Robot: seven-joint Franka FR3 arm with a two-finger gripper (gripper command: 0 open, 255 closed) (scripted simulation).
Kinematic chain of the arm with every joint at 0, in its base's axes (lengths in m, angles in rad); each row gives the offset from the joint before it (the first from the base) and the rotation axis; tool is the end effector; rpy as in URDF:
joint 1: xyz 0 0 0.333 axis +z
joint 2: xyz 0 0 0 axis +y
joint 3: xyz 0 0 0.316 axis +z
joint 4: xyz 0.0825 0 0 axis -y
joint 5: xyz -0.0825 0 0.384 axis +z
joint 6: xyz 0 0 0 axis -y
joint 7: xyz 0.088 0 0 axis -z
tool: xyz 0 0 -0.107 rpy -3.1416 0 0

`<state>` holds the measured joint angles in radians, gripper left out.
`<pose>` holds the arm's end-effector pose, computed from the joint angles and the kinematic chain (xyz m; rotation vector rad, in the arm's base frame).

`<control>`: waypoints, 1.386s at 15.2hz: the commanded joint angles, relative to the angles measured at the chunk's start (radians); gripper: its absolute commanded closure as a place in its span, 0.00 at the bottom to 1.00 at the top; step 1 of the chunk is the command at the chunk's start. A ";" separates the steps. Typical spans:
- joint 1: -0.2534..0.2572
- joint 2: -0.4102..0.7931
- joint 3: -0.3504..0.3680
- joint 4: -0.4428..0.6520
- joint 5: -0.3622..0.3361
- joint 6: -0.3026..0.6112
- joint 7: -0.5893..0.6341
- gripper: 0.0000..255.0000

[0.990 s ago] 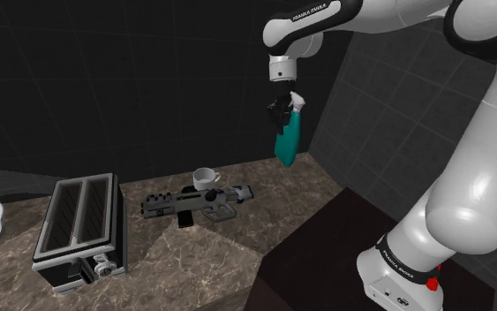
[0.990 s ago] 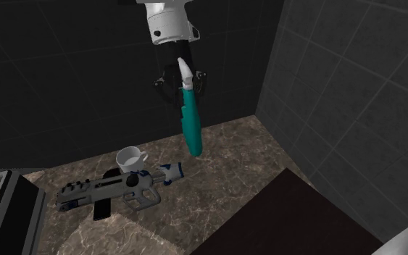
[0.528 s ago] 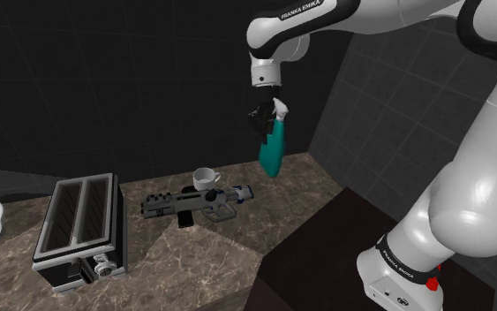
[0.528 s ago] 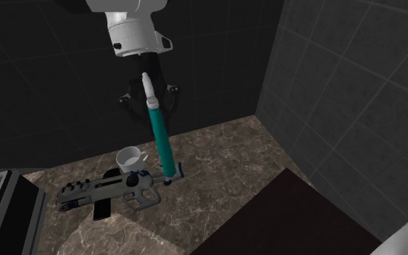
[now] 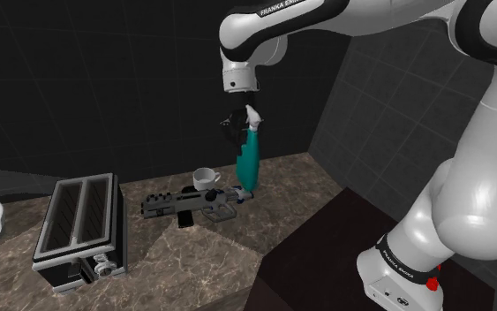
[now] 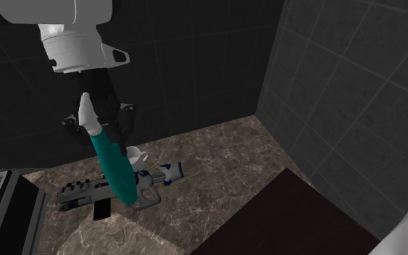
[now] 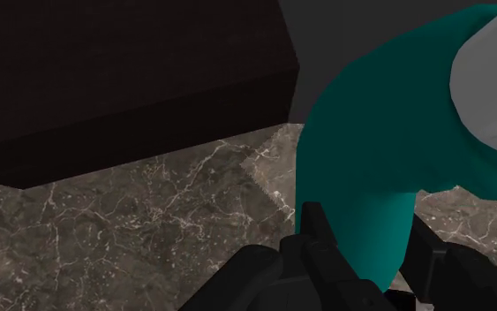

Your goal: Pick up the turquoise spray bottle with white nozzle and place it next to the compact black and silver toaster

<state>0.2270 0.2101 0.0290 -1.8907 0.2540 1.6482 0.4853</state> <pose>0.5293 0.1639 0.3702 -2.9375 0.4543 0.7757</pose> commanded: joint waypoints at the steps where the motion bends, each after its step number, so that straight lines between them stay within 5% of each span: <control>1: 0.027 0.007 0.022 0.010 0.017 0.008 0.045 1.00; 12: 0.167 0.156 0.119 0.209 0.068 0.030 0.270 1.00; 21: 0.294 0.364 0.173 0.511 0.065 0.000 0.457 1.00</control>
<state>0.5064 0.5442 0.1970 -1.4228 0.3215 1.6535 0.9208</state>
